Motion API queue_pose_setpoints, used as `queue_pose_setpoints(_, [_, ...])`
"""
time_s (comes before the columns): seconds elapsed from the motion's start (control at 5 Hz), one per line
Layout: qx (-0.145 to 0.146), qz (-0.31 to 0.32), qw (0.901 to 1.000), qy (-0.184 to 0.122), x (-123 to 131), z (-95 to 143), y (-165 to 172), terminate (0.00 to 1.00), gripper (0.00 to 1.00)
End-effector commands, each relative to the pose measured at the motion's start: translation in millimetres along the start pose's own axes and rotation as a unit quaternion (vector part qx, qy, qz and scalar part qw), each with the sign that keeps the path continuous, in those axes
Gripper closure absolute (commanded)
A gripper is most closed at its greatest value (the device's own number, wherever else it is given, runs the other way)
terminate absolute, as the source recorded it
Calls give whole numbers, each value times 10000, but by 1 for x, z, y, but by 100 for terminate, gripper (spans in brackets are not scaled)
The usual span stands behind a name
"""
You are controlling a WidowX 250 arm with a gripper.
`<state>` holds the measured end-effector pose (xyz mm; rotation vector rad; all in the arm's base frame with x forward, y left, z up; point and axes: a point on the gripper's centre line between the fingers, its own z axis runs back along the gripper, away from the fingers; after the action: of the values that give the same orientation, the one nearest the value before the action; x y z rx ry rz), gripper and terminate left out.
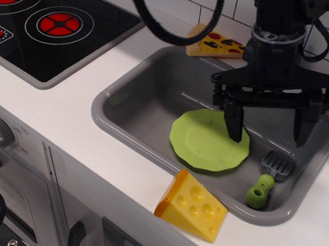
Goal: Put spatula on plate sink
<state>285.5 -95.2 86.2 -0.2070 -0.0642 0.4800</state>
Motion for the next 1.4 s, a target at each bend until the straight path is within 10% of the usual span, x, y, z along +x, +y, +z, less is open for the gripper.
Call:
queue_pose_setpoints(0.0, [0, 0, 10000, 0, 0, 0, 0, 0, 0])
queue_pose_setpoints(0.6, [-410, -386, 9984, 21, 12, -32, 12, 0, 0])
queue_pose_setpoints(1.2, [-206, -285, 9993, -134, 6, -69, -1, 0, 0])
